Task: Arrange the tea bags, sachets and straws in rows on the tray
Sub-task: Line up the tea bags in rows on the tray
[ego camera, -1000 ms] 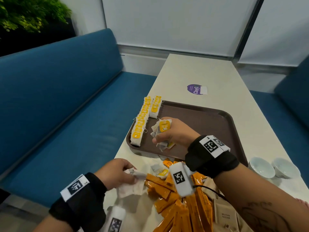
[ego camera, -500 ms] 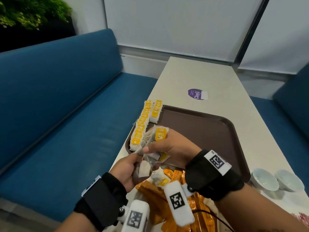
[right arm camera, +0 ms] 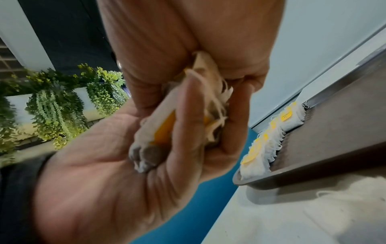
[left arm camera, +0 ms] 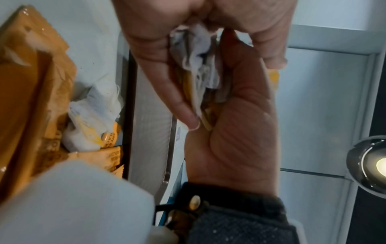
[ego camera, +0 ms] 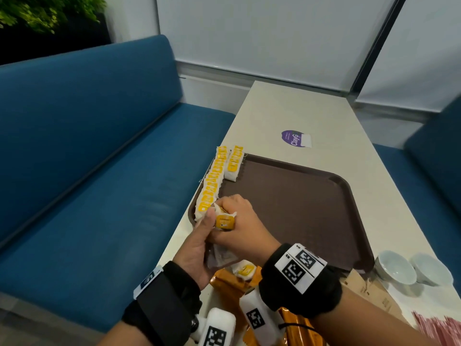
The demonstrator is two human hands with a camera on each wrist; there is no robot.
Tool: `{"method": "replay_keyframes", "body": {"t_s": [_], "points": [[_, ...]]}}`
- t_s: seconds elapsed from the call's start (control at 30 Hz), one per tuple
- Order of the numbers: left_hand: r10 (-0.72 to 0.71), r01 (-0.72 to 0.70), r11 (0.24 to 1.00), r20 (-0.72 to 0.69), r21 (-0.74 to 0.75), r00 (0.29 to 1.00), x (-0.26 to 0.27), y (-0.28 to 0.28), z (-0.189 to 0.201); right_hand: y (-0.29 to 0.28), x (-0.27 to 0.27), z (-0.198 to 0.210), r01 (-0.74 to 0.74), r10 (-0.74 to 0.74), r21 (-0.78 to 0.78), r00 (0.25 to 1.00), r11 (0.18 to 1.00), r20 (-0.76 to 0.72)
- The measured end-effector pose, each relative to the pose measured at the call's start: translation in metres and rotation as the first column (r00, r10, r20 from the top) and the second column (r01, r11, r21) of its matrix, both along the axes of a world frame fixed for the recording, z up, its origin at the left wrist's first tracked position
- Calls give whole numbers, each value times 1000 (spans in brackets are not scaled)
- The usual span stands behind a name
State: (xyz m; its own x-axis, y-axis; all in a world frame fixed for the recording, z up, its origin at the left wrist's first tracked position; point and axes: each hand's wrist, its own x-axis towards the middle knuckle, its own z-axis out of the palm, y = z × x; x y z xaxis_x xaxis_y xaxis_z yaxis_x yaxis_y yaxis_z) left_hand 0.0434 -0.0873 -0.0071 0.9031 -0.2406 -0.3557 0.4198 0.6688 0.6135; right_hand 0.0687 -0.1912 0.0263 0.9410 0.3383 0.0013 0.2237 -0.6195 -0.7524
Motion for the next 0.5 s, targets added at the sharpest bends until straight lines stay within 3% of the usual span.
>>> {"method": "replay_keyframes", "body": {"t_s": [0.2, 0.5], "points": [[20, -20, 999, -19, 29, 1000, 4, 0, -8, -3, -3, 1, -39, 42, -109, 999, 993, 25], [45, -43, 999, -60, 23, 997, 0, 7, -4, -2, -9, 3, -14, 16, 148, 1000, 989, -9]]}}
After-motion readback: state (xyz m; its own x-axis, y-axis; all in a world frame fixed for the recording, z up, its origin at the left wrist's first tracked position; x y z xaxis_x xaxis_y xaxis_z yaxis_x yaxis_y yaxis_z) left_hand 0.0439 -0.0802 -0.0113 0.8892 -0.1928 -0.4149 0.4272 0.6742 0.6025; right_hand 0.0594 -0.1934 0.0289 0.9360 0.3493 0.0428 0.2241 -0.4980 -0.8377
